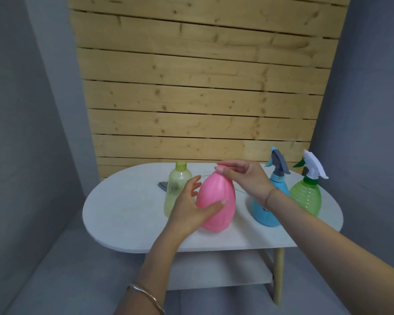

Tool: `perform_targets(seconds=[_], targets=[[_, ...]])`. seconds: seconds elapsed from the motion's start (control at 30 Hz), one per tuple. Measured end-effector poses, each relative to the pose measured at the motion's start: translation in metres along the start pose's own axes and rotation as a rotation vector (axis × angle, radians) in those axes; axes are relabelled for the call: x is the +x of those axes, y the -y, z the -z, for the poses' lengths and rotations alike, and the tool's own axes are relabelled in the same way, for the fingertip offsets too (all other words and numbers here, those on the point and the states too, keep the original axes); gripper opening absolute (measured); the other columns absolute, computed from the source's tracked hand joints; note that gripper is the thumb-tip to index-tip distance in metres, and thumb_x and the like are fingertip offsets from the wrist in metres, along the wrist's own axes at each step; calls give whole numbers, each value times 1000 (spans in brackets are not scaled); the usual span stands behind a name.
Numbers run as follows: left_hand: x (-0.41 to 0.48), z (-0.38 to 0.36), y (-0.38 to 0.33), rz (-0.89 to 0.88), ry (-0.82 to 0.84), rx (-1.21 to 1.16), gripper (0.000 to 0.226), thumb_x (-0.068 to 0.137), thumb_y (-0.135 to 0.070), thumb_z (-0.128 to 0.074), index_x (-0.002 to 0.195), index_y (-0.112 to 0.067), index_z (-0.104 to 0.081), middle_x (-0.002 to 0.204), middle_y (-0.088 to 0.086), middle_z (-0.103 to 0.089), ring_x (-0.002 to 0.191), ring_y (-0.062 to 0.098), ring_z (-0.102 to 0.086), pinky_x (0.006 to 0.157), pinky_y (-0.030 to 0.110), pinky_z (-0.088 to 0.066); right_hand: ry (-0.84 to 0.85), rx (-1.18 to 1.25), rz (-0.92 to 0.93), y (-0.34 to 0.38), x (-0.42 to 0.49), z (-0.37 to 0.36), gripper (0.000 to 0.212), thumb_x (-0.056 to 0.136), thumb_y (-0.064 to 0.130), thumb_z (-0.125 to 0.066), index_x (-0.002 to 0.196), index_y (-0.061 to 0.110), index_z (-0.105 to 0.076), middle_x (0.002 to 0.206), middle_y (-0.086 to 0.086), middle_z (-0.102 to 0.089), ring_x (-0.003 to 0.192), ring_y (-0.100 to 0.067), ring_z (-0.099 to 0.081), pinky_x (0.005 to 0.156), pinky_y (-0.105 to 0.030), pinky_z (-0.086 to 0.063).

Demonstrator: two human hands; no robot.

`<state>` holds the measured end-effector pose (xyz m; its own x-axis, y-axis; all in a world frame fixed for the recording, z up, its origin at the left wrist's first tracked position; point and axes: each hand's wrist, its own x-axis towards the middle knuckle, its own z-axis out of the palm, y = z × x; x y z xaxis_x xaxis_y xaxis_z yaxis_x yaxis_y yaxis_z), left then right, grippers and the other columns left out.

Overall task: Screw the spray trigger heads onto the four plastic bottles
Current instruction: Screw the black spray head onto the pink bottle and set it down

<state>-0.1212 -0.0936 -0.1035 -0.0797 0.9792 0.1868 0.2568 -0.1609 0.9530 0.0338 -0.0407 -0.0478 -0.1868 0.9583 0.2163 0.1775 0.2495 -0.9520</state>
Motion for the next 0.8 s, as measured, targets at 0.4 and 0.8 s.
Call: perform_targets(seconds=[0.4,0.8], targets=[[0,42,-23,-32,-124,-98,85,48,-58,-82,125,-34,-53,114,-13,-63,99,6,-63,69,16,-52,-95,103,-266,-22,46,17,26,90,24,-63,113,11,-61,130,-8,-59,123,-23,-54,101,-28,-42],[12,59,-18,-21,-157,-147,74,42,-61,-77,110,-44,-55,107,-17,-65,82,-12,-62,56,8,-51,-127,-419,-433,-113,100,-2,25,90,29,-61,95,4,-63,96,-9,-60,101,-27,-54,76,-30,-43]])
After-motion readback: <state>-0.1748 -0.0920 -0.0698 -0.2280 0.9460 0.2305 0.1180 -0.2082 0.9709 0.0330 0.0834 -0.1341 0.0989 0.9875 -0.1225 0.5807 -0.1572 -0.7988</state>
